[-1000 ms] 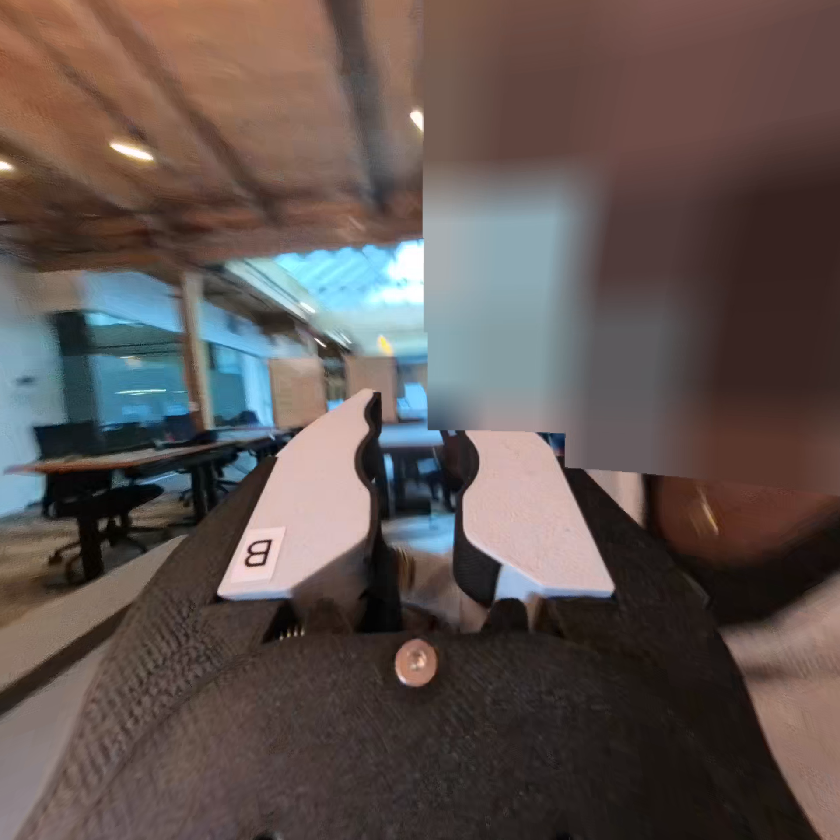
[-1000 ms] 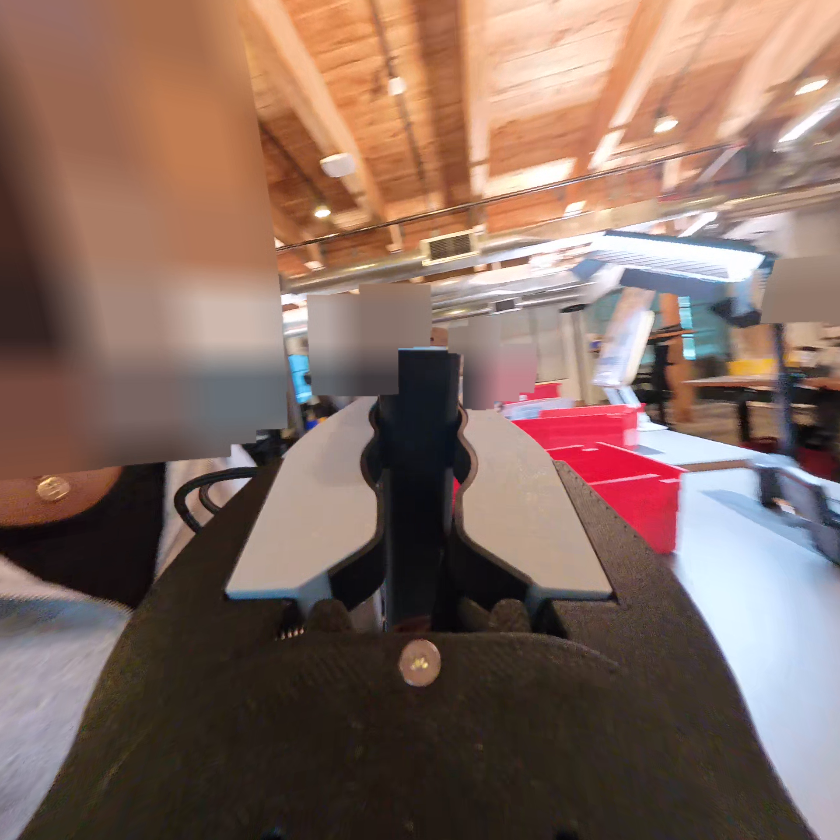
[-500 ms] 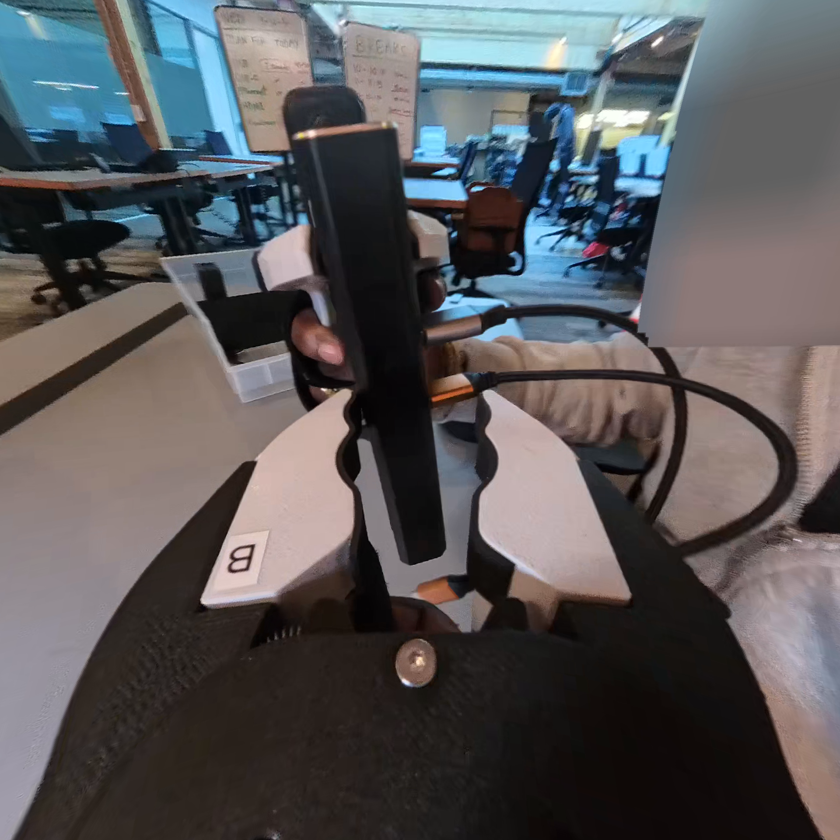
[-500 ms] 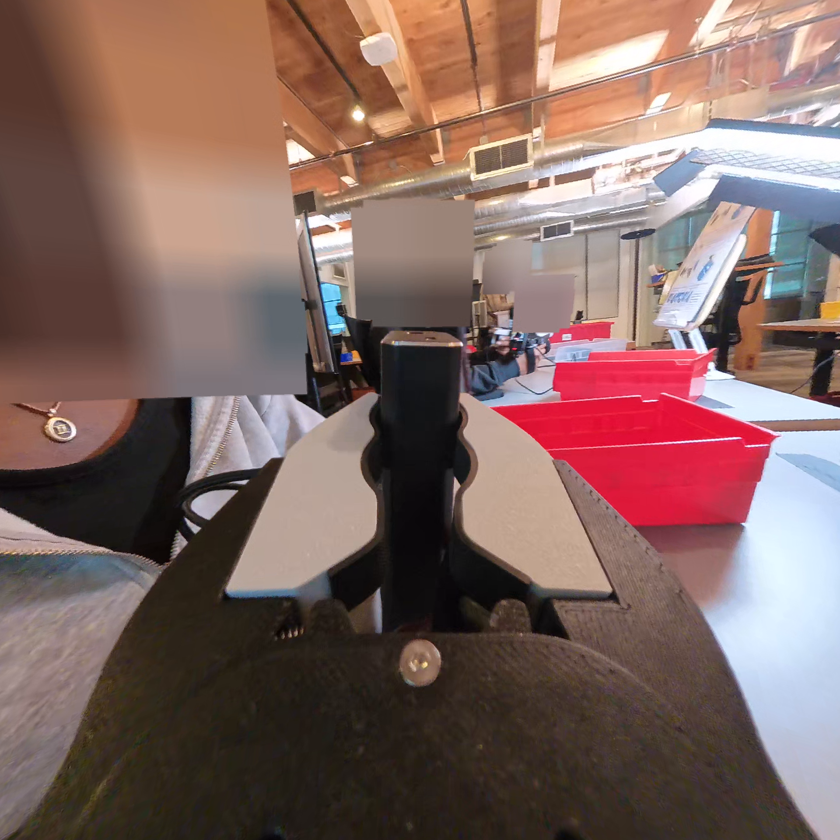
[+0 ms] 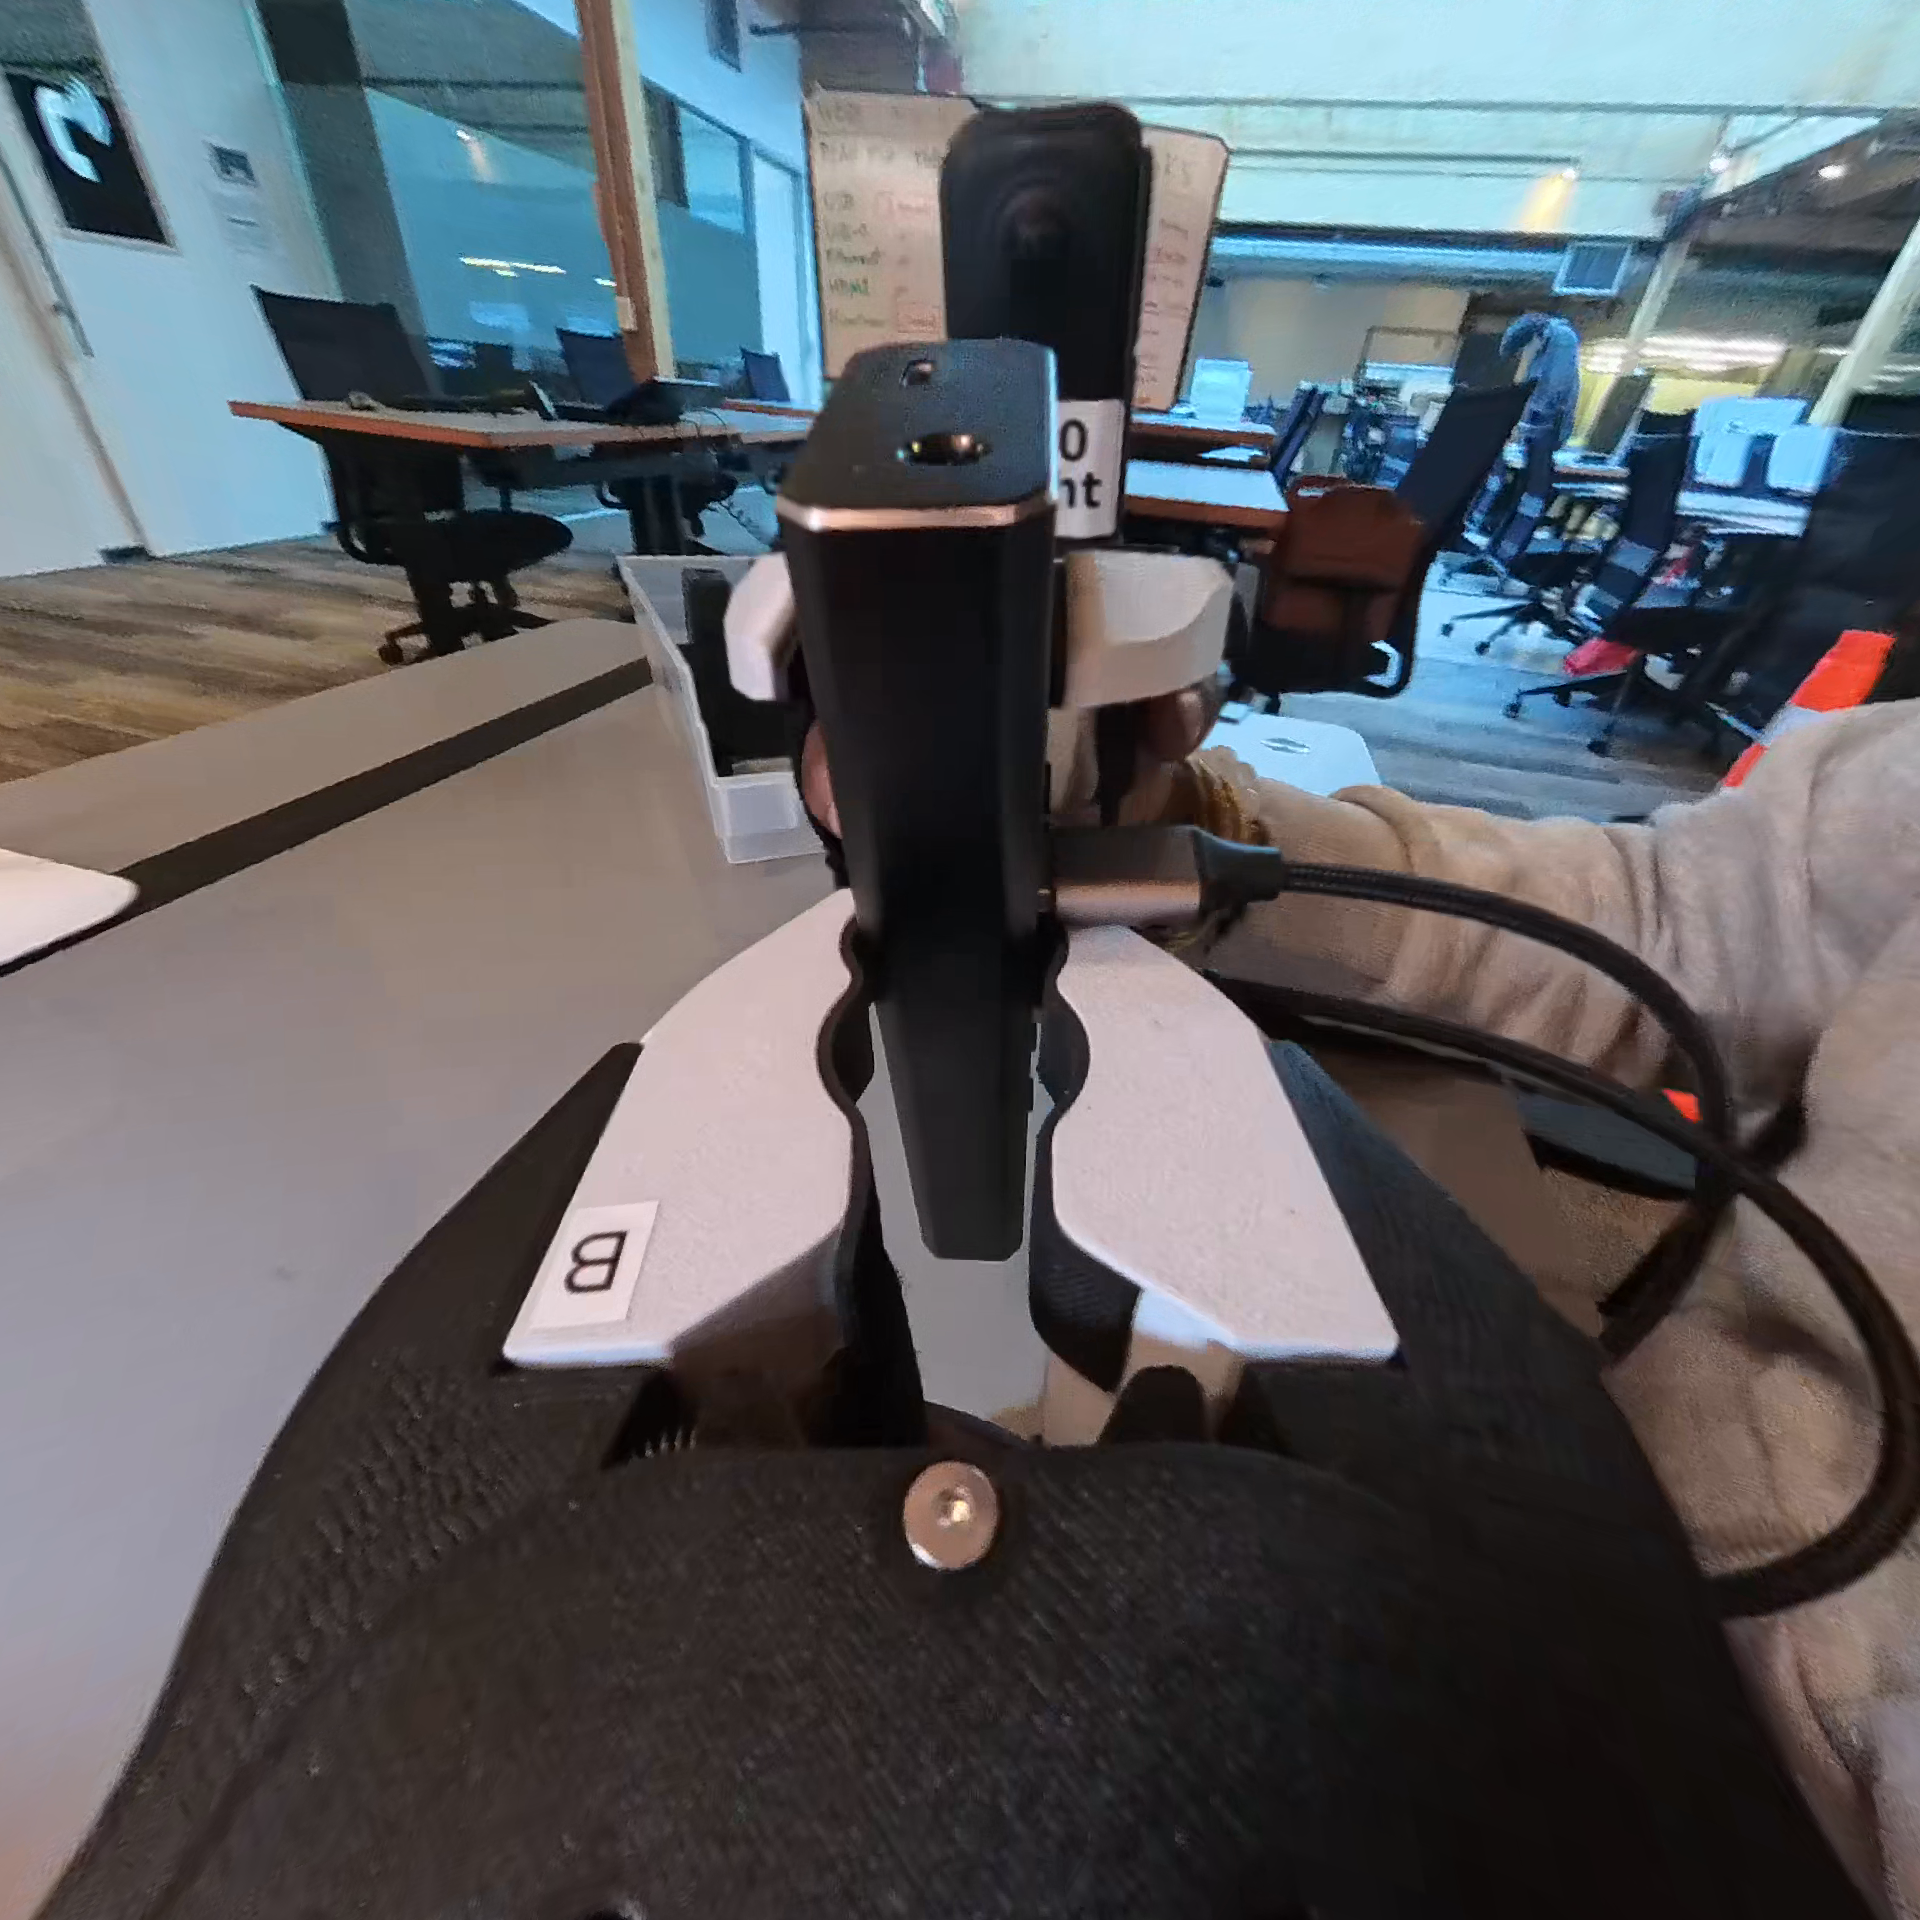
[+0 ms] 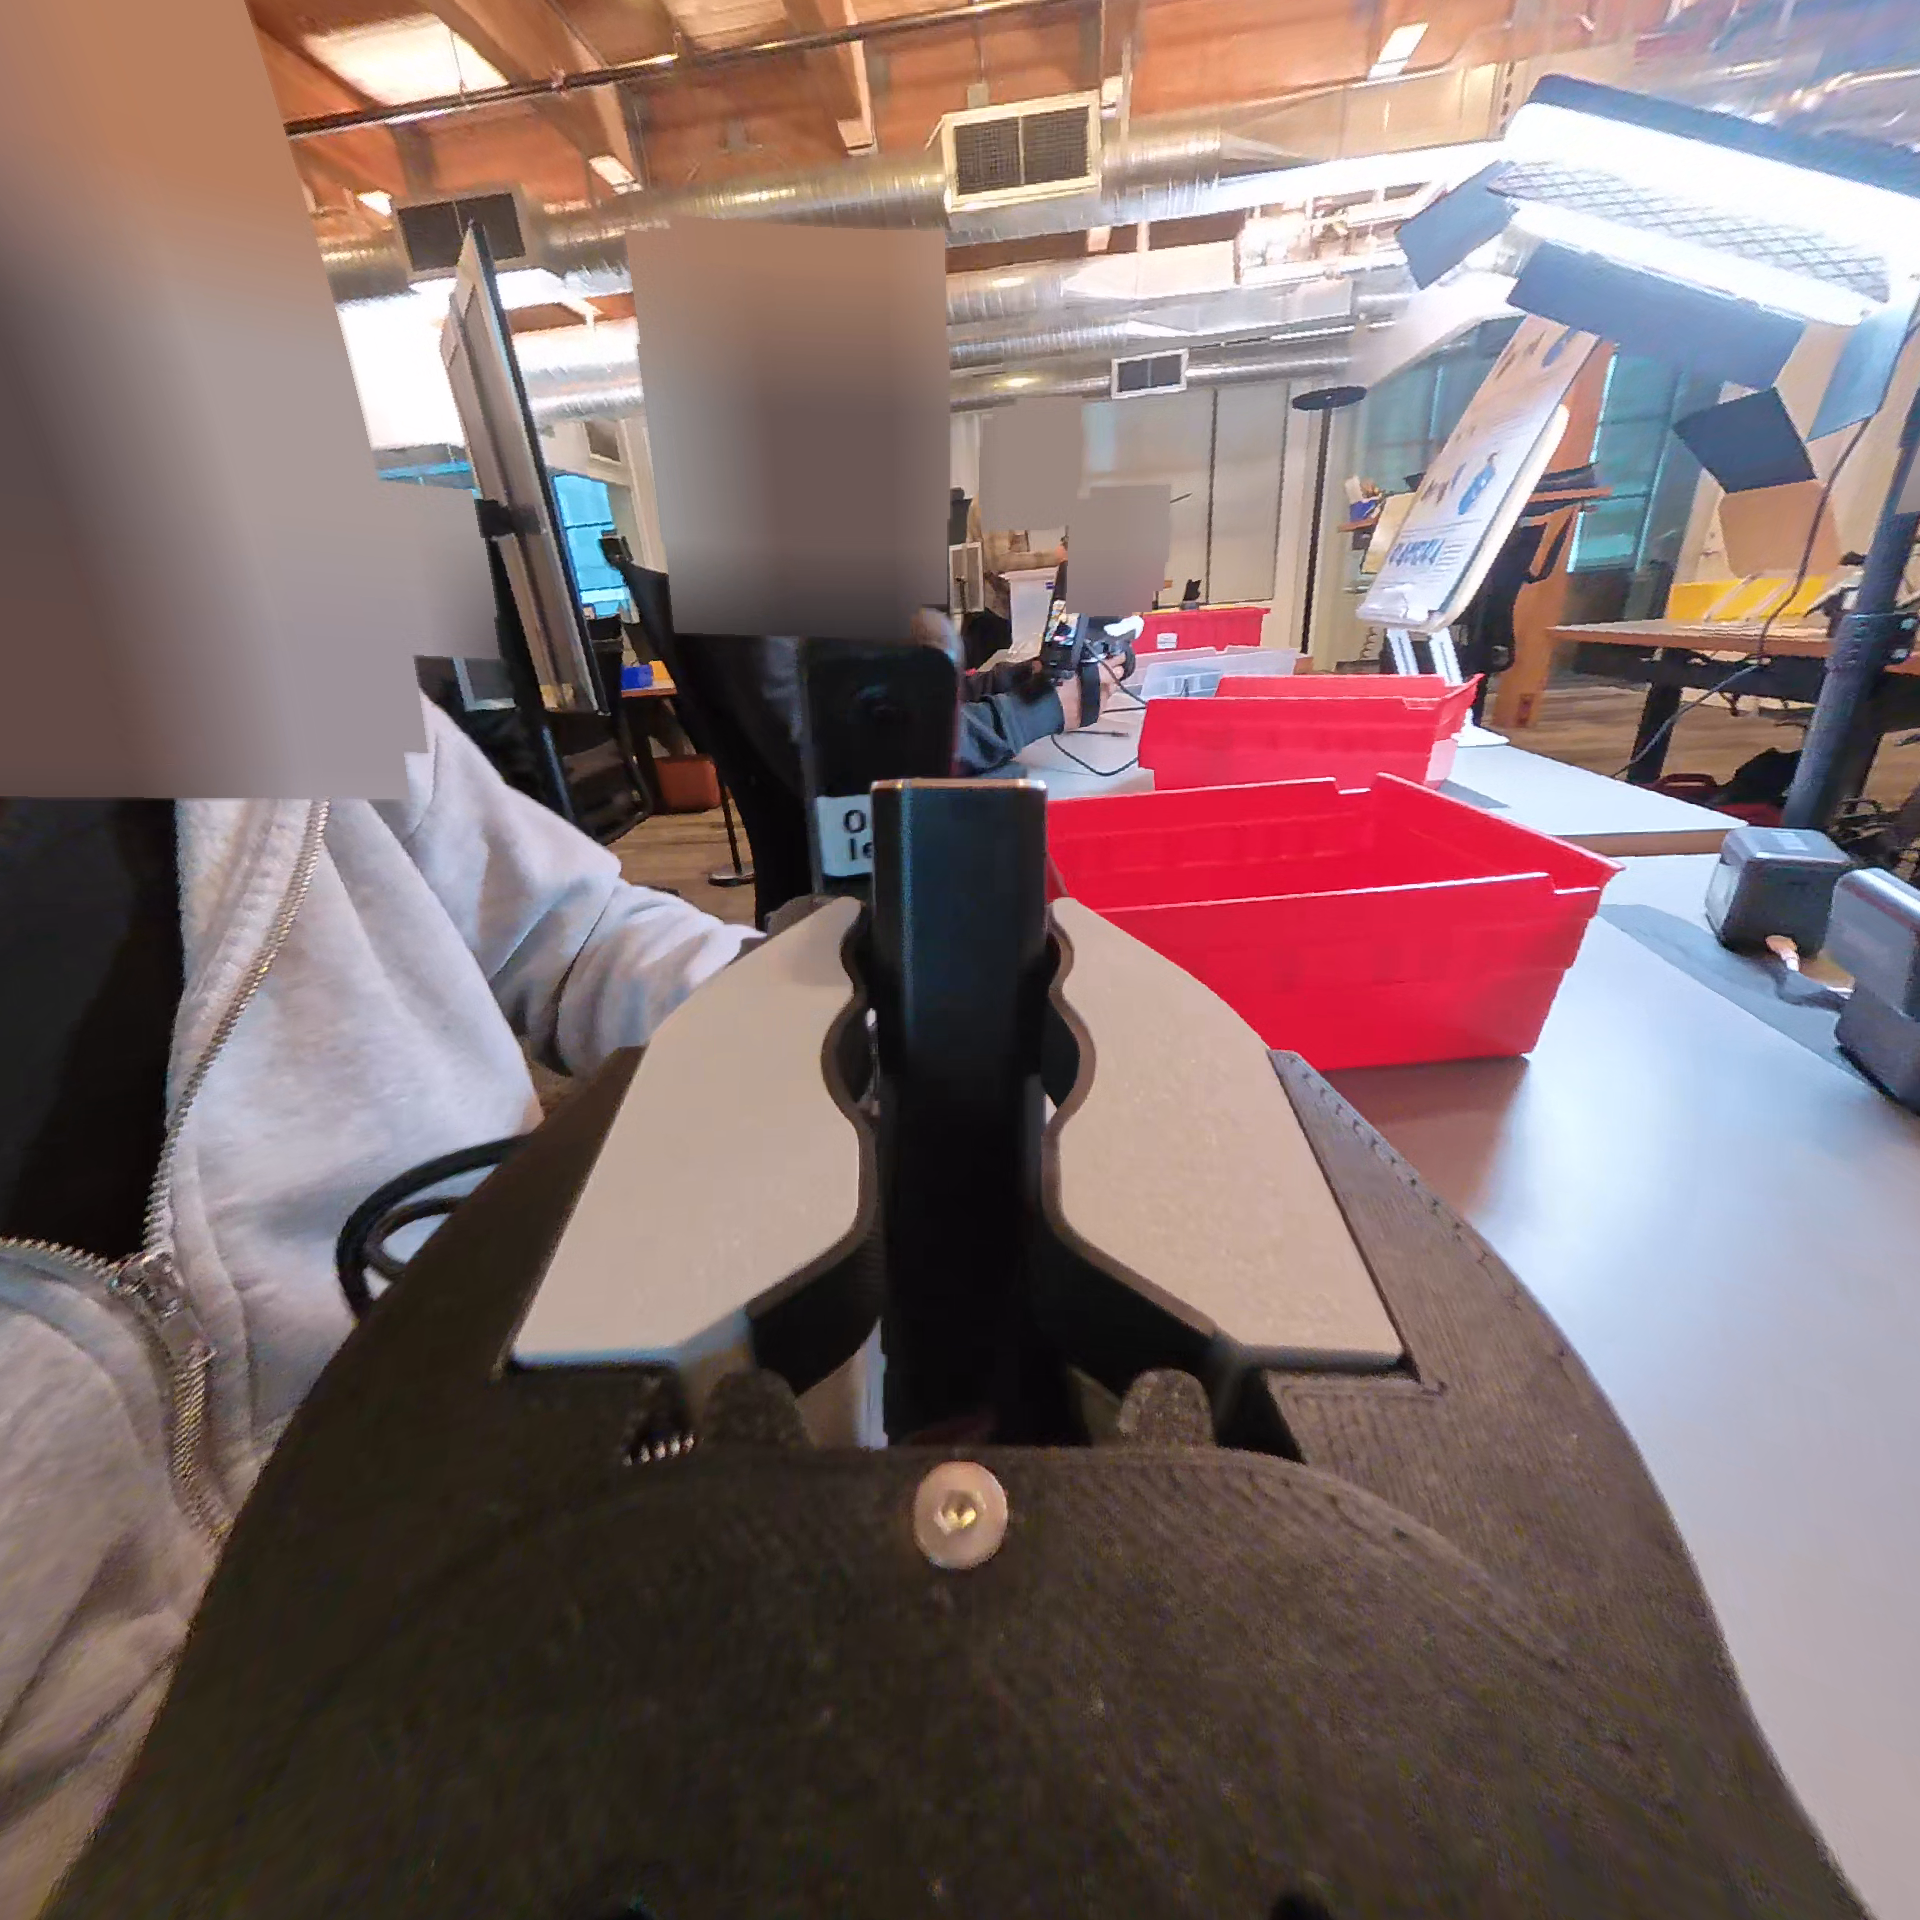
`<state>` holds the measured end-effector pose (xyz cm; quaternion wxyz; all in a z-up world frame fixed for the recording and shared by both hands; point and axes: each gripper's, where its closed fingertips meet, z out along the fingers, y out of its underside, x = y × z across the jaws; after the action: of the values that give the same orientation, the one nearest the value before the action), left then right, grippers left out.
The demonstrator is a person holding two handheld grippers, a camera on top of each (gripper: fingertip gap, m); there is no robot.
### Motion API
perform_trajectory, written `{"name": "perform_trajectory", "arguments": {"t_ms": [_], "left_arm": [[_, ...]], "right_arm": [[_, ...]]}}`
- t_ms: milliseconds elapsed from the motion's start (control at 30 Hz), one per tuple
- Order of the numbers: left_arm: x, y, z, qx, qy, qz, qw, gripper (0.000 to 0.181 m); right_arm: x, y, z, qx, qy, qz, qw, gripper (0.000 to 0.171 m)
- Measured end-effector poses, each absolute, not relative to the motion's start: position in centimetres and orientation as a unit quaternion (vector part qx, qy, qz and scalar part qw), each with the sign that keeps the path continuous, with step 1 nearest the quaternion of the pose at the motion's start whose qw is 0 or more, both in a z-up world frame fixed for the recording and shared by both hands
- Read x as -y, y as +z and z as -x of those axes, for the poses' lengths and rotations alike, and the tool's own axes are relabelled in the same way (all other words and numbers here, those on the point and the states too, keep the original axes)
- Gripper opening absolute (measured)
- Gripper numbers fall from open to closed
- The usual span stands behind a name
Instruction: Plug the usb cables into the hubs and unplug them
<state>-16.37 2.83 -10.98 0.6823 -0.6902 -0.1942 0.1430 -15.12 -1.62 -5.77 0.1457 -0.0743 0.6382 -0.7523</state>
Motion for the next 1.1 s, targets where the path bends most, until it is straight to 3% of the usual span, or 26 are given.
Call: {"name": "perform_trajectory", "arguments": {"t_ms": [133, 333, 467, 567, 833, 933, 1100], "left_arm": [[-1.3, -11.0, 18.4, 0.236, 0.243, 0.675, 0.655, 0.027], [3.9, -11.5, 22.1, 0.334, 0.385, 0.638, 0.577, 0.027], [5.8, -11.3, 22.9, 0.361, 0.433, 0.617, 0.549, 0.027], [6.2, -11.7, 23.1, 0.373, 0.437, 0.617, 0.538, 0.027], [6.9, -12.3, 23.5, 0.377, 0.467, 0.622, 0.504, 0.027], [6.7, -12.2, 23.4, 0.365, 0.479, 0.625, 0.497, 0.027], [7.0, -12.3, 23.6, 0.378, 0.458, 0.621, 0.512, 0.027]], "right_arm": [[1.8, -5.4, 17.0, -0.628, -0.771, 0.026, 0.100, 0.041], [0.2, -4.9, 22.8, -0.615, -0.781, -0.098, -0.051, 0.052], [1.3, -6.1, 22.1, -0.664, -0.735, -0.068, -0.121, 0.046], [2.5, -6.7, 20.7, -0.686, -0.709, -0.042, -0.160, 0.024], [4.9, -11.0, 19.9, -0.769, -0.616, -0.060, -0.161, 0.027], [4.9, -11.5, 20.4, -0.773, -0.604, -0.069, -0.178, 0.018], [5.1, -11.5, 20.6, -0.771, -0.599, -0.081, -0.202, 0.017]]}}
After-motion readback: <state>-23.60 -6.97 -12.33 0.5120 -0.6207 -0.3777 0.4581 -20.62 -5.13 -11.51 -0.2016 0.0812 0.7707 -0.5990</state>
